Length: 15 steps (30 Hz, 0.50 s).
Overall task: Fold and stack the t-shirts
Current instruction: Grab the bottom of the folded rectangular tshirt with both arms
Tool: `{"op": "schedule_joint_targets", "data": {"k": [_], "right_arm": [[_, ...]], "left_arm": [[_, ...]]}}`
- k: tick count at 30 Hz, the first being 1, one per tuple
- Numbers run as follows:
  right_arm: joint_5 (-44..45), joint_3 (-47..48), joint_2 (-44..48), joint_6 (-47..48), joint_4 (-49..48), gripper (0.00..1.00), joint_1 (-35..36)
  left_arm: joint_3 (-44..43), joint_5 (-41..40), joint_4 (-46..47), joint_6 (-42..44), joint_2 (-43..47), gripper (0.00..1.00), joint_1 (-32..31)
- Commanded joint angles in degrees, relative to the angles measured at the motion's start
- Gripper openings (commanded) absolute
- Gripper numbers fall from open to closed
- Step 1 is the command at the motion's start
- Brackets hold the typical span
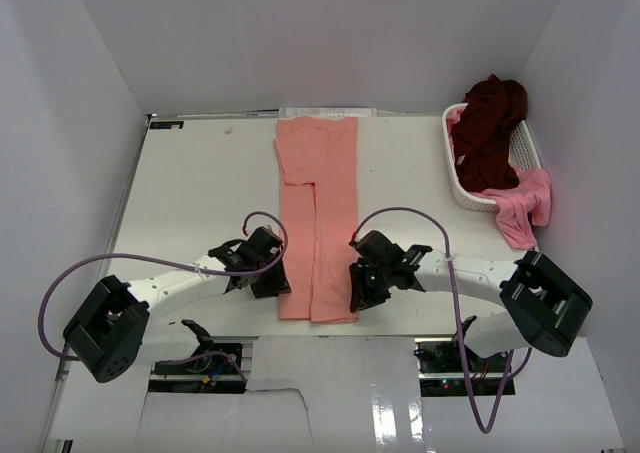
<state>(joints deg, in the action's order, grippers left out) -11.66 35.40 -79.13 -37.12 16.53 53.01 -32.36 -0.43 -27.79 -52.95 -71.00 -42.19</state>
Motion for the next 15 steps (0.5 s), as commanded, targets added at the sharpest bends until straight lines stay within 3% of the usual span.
{"op": "schedule_joint_targets", "data": {"k": [1, 8, 15], "right_arm": [[0.8, -0.6, 0.2, -0.4, -0.2, 0.24, 0.3], [0.6, -1.2, 0.3, -0.7, -0.4, 0.2, 0.3], [0.7, -1.6, 0.1, -0.8, -0.4, 0.08, 0.2]], "left_arm": [[3.2, -2.3, -3.0, -0.1, -1.5, 0.48, -0.5], [5.7, -0.5, -3.2, -1.6, 2.5, 0.46, -0.8], [6.8, -0.4, -4.0, -2.1, 3.0, 0.24, -0.9]]}}
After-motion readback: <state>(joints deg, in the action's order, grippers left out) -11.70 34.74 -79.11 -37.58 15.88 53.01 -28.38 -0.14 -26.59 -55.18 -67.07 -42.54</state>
